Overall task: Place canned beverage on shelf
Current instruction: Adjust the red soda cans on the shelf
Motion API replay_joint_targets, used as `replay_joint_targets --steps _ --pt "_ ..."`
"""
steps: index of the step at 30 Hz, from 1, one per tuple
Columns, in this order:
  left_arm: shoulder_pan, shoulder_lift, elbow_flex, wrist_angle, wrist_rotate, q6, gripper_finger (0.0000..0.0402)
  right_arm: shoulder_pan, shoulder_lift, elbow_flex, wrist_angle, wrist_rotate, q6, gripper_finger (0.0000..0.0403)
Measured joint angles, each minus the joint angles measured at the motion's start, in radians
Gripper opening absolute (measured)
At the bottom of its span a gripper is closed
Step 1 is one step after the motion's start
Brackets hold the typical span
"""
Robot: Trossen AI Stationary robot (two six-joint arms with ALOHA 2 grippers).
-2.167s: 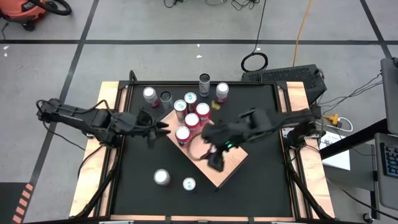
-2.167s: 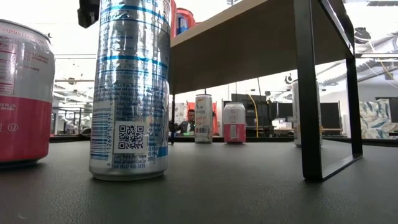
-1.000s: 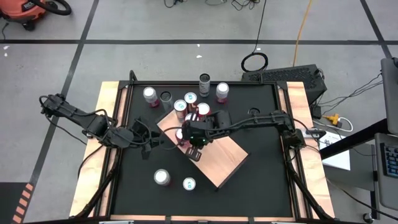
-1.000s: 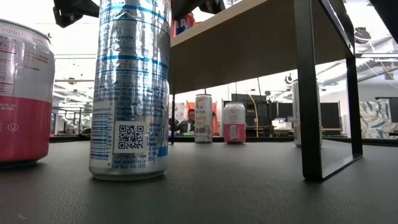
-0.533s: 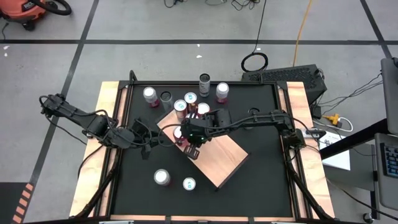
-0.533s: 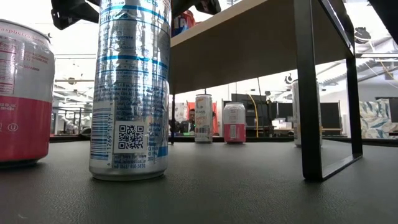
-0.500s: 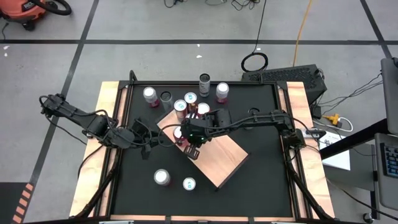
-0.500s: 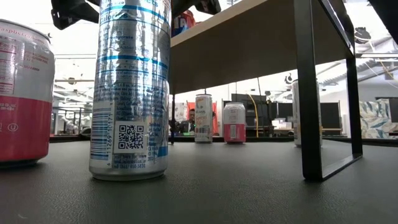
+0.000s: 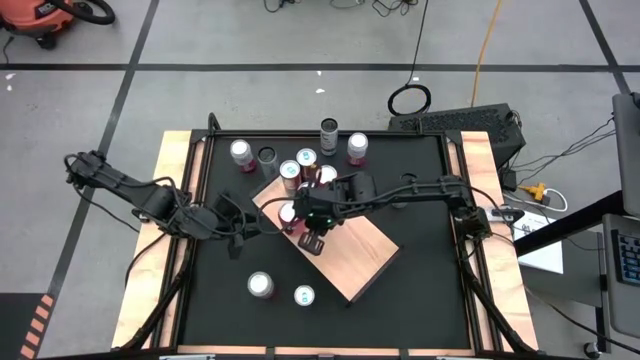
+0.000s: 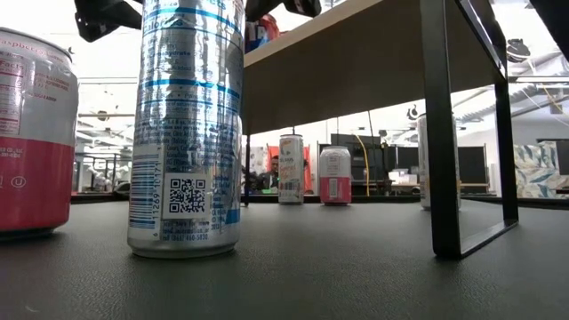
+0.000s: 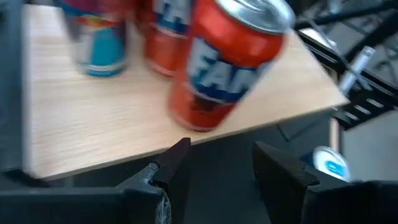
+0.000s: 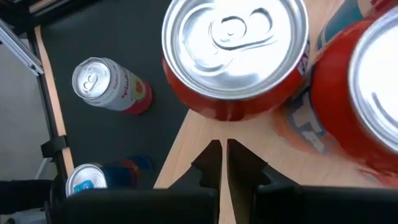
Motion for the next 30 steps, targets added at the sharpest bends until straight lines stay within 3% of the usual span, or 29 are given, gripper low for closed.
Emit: replay_joint_targets --steps 5,17,30 --pt "-0.001 0.038 0.0 0.058 0.05 0.028 0.0168 0.0 -0.032 0.0 -0.022 -0.024 -0.004 0.0004" --pt "0.0 0.148 0.0 0.157 0.054 0.093 0.0168 0.0 -0.143 0.0 -0.08 -0.019 0.0 0.0004" --pt "0.022 0.207 0.0 0.231 0.04 0.145 0.0168 0.006 -0.165 0.0 -0.076 -0.017 0.027 0.0004"
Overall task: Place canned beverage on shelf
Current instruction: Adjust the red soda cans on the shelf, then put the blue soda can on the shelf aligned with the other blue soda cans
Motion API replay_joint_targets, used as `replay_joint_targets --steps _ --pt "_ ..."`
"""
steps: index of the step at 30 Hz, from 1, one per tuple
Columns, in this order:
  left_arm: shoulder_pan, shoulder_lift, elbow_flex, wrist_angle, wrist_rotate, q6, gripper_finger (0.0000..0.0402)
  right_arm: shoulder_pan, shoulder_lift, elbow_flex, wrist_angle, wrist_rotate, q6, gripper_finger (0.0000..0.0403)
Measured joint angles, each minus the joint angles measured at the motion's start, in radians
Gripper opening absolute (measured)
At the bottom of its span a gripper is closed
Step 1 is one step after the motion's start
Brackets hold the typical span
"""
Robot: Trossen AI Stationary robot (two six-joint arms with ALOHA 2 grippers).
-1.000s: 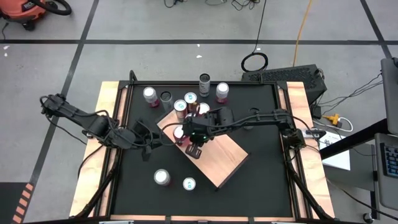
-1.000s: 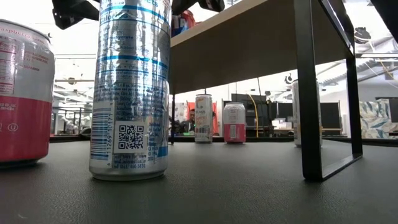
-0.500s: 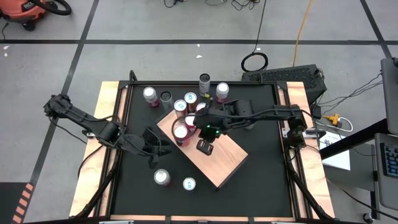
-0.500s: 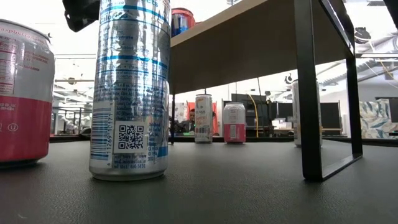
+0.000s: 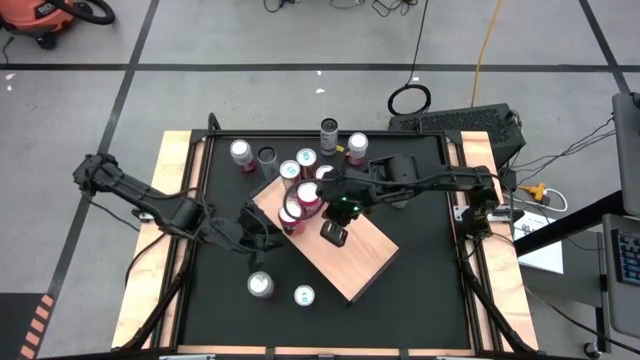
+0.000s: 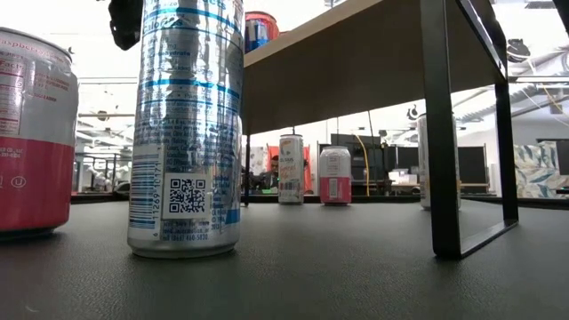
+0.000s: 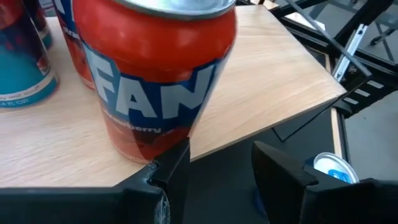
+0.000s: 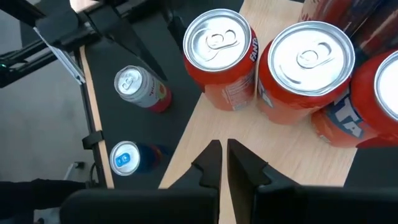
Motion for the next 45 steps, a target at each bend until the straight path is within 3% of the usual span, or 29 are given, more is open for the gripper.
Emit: replay_joint_targets --steps 33,45 --pt "0.014 0.001 0.0 0.028 -0.034 0.034 0.0168 0.042 0.0 0.0 0.006 -0.001 0.0 0.0004" --pt "-0.034 -0.008 0.042 0.041 0.126 -0.083 0.0168 0.102 -0.004 0.0 -0.057 -0.005 -0.026 0.0004"
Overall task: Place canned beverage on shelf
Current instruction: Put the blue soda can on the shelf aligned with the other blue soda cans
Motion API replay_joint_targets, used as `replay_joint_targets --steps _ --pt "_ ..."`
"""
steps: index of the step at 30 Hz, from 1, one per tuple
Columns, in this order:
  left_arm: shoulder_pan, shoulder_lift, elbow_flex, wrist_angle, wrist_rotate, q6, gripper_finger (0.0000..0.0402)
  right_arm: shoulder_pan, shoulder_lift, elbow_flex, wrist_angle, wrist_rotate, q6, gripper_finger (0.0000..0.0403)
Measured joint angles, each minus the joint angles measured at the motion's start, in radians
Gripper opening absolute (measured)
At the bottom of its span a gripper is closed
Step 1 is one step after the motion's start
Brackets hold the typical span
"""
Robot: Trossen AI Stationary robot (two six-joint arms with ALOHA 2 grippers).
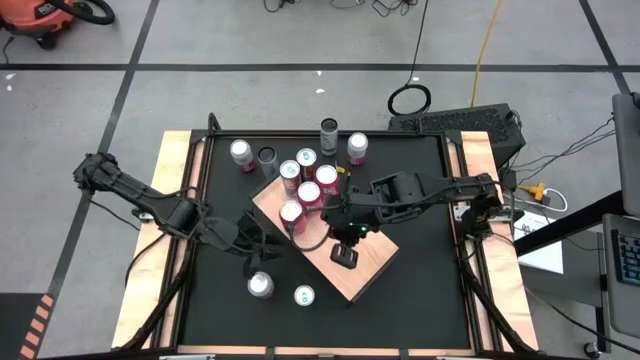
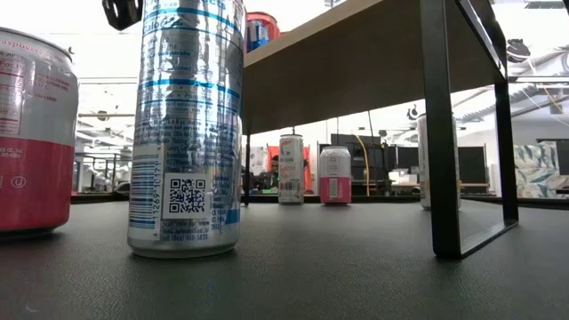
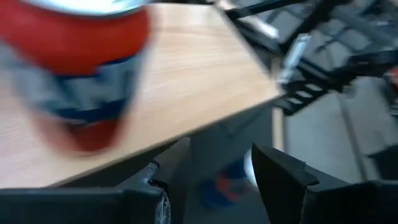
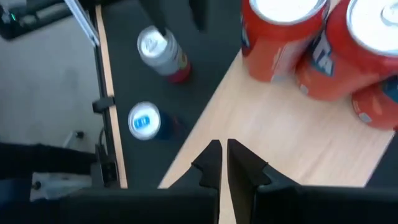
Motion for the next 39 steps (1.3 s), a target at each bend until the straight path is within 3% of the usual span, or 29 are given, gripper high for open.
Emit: replay_joint_targets --steps 11,20,26,31,35,39 --pt "-0.074 0.025 0.197 -0.098 -0.023 0.002 0.0168 0.048 -0.059 0.0 -0.072 0.0 -0.049 0.0004" --pt "-0.119 0.201 0.338 -0.12 -0.008 0.003 0.0168 0.125 -0.147 0.0 -0.102 0.012 -0.002 0.0004" --pt "-0.141 0.288 0.348 0.015 -0.009 -0.132 0.0168 0.181 -0.183 0.0 -0.102 0.032 -0.025 0.0004" --pt "-0.144 0.338 0.348 -0.007 0.003 -0.157 0.0169 0.216 -0.188 0.0 -0.102 0.032 -0.044 0.0004" --pt "-0.159 0.37 0.348 0.017 -0.012 -0.101 0.019 0.241 -0.188 0.0 -0.102 0.034 -0.061 0.0004" --pt "-0.175 0.4 0.348 0.003 -0.036 -0.101 0.0235 0.249 -0.188 0.0 -0.102 0.056 -0.083 0.0004"
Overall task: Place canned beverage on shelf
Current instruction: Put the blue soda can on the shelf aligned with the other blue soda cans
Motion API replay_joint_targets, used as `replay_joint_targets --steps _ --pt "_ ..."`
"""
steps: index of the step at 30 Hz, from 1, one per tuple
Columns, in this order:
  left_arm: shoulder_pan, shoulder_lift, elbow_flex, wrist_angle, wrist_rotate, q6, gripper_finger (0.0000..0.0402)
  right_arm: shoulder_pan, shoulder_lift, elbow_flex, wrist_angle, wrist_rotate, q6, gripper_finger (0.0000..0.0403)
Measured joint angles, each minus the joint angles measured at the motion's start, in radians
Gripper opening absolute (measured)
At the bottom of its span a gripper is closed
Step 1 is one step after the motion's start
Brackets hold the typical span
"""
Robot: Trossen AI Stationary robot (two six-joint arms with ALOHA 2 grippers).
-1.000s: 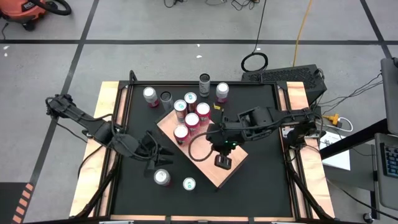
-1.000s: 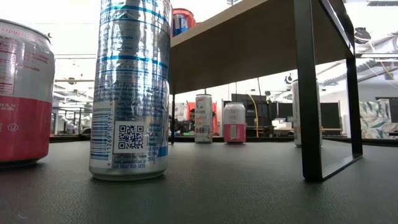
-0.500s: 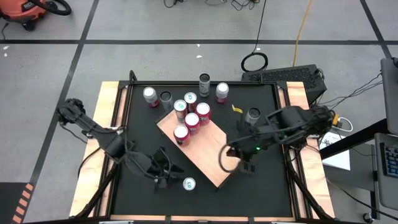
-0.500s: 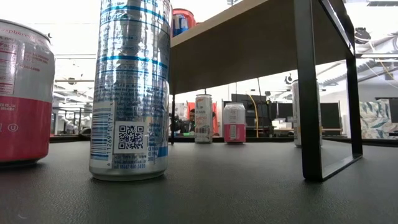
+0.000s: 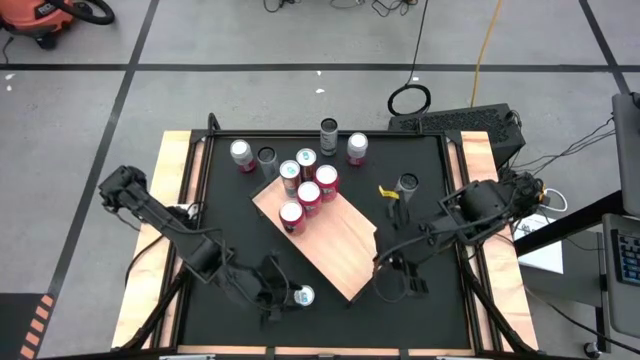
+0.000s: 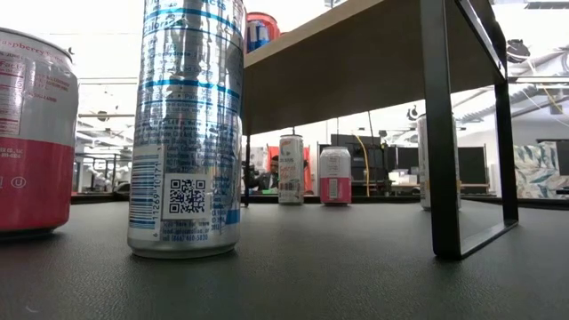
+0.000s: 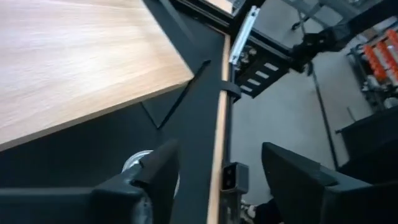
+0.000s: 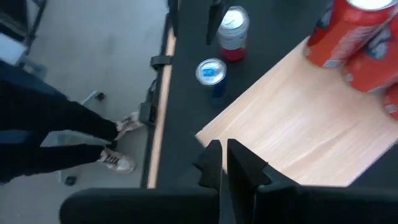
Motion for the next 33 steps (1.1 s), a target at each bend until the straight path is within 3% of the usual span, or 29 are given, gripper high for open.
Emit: replay_joint_targets --steps 4,9,19,33 --pt "-0.01 0.035 0.0 -0.006 -0.013 0.007 0.0277 -0.001 0.0 0.0 0.0 0.029 -0.007 0.0004" --pt "-0.009 0.064 0.0 0.002 0.001 0.054 0.0301 -0.001 0.0 0.0 0.006 0.028 -0.027 0.0004" --pt "-0.005 0.07 0.0 -0.109 -0.029 0.099 0.0307 -0.003 0.0 0.0 0.015 0.027 -0.025 0.0004" --pt "0.012 0.116 -0.004 -0.094 -0.022 0.133 0.0307 -0.003 0.0 0.0 0.033 0.028 -0.024 0.0004"
